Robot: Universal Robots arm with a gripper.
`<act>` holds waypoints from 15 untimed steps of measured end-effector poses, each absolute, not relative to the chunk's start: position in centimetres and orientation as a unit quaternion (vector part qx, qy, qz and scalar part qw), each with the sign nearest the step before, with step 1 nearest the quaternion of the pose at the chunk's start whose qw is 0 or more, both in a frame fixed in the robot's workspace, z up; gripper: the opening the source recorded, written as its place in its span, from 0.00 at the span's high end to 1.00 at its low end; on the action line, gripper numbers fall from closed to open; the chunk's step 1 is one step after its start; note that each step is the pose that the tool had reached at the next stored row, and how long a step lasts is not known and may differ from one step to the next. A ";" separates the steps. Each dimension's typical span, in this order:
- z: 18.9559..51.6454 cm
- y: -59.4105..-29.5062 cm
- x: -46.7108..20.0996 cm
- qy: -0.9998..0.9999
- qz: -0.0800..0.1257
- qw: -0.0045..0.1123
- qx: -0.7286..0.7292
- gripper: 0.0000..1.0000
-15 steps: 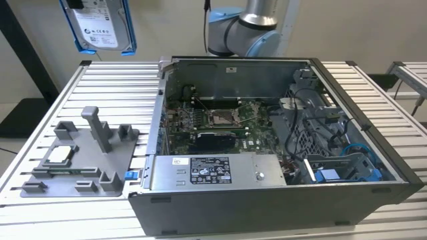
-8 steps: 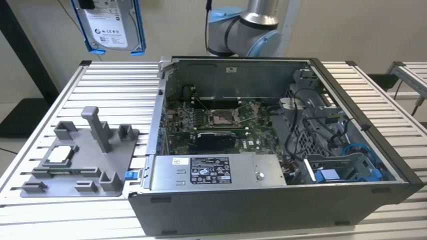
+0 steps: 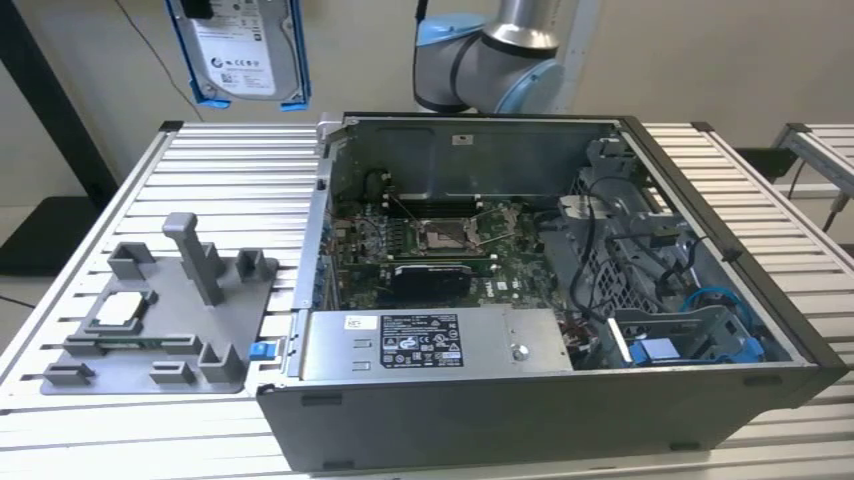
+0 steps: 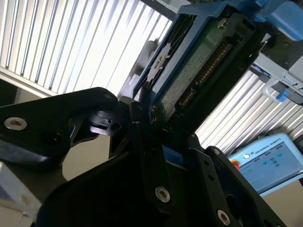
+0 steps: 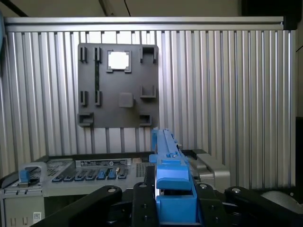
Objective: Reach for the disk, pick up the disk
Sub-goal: 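Pick up the disk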
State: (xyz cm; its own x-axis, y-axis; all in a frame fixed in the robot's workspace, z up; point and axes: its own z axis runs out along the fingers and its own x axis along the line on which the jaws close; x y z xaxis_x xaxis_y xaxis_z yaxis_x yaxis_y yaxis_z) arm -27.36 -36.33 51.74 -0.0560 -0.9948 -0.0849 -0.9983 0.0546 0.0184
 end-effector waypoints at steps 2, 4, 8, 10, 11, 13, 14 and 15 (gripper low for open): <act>51.7 -36.3 -26.8 0.726 0.036 0.024 -0.687 1.00; 51.7 -36.3 -26.2 0.726 0.036 0.025 -0.687 1.00; 51.7 -36.3 -25.2 0.726 0.036 0.025 -0.687 1.00; 51.7 -36.3 -24.7 0.726 0.036 0.025 -0.687 1.00; 51.7 -36.3 -24.5 0.726 0.036 0.025 -0.687 1.00; 51.7 -36.3 -23.9 0.726 0.036 0.025 -0.687 1.00; 51.7 -36.3 -23.6 0.726 0.036 0.025 -0.687 1.00; 51.7 -36.3 -23.3 0.726 0.036 0.025 -0.687 1.00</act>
